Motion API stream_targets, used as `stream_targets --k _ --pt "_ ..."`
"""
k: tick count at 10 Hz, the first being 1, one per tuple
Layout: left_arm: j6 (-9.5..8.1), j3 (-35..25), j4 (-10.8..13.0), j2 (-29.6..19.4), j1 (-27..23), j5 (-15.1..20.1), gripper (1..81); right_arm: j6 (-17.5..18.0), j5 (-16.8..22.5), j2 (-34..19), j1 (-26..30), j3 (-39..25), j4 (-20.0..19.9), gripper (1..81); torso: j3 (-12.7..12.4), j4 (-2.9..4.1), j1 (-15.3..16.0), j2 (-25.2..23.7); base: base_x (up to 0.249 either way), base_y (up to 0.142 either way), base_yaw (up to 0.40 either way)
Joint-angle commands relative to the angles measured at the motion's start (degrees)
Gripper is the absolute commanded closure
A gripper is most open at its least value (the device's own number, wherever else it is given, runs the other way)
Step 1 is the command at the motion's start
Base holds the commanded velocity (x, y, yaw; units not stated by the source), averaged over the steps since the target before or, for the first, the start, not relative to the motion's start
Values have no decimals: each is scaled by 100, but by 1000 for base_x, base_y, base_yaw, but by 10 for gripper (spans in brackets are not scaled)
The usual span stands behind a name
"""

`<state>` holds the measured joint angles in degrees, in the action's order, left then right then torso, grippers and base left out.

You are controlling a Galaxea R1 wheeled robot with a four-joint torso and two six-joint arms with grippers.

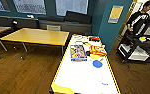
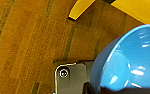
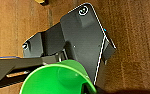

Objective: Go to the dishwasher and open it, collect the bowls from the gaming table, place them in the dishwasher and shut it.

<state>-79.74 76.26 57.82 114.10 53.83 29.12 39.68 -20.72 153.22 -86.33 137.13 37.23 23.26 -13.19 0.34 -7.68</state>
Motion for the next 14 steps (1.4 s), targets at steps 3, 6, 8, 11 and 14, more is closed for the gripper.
stream_targets --k 3,6,8,11,14 --pt "-25 582 -129 201 378 -397 811 5 262 -175 85 40 100 811 -2 0 0 0 0 0 0" --pt "-24 882 -324 544 1107 -522 811 5 262 -149 59 67 100 811 -2 -2 0 0 0 0 0" --pt "29 1049 -342 781 1380 -478 811 5 350 -105 76 85 100 811 -2 -2 -2 0 0 0 0" --pt "1233 1216 -1361 913 1459 -364 811 5 359 -70 59 129 100 811 -2 -2 -7 0 0 0 0" --pt "3918 2031 -3907 1045 1512 -925 811 -4 385 -26 67 163 118 811 -4 -2 -9 -2 0 0 0"
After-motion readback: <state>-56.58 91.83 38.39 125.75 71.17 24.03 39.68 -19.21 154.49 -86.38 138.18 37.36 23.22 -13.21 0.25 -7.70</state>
